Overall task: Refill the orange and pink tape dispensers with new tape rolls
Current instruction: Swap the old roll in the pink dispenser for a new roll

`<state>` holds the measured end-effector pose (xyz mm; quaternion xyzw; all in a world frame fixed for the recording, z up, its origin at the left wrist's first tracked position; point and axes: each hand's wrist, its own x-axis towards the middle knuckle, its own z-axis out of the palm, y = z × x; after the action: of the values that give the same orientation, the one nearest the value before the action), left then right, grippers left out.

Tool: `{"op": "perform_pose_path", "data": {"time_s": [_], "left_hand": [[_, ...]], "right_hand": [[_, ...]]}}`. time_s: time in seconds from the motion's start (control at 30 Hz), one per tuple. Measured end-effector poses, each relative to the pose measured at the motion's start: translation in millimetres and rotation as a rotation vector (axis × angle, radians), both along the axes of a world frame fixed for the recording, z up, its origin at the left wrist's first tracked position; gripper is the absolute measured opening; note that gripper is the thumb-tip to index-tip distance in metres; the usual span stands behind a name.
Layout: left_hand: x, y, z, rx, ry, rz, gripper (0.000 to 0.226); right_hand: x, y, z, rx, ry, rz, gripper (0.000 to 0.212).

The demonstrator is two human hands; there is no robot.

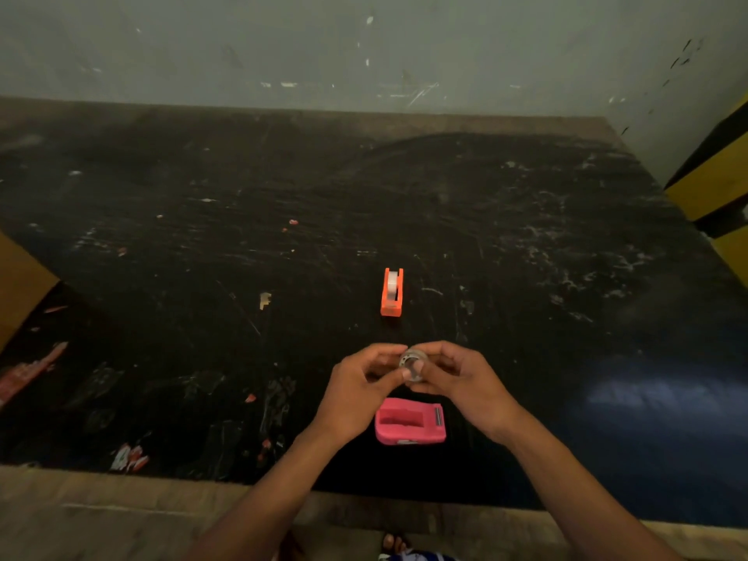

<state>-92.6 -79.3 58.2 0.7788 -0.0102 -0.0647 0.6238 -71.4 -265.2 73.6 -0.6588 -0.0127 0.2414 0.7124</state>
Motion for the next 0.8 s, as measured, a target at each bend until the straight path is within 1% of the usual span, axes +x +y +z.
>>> {"op": "perform_pose_path", "data": {"time_s": [0.17,0.3,0.47,0.53,0.67,0.7,0.8], "left_hand": [[2,0,-8,-0.097,0.07,0.074,0.03],[-1,1,-12,-0.091,0.083,0.079,0.028],[-9,8,-19,0.104,-0.033,-0.003,0.028],[-14,10,-25,0.201,-0.091,-0.068,0.03],[-20,12,-37,0.487,-0.201,-0.179,0.03],[-21,12,-40,0.523,-0.225,-0.185,0.03],[-24,11,-47,0.55,-0.243,-0.168,0.03]], "right_hand": [[-4,5,-12,-0.085,-0.109,0.01,0.022],[-8,5,-19,-0.206,-0.169,0.014,0.023],[-12,-8,-23,-0.365,-0.294,0.097,0.034],[-17,-12,-26,-0.405,-0.357,0.132,0.032],[-27,-17,-41,-0.468,-0.505,0.186,0.027],[-29,-18,-44,-0.484,-0.528,0.198,0.027],[-30,-20,-51,-0.535,-0.58,0.24,0.029]]}}
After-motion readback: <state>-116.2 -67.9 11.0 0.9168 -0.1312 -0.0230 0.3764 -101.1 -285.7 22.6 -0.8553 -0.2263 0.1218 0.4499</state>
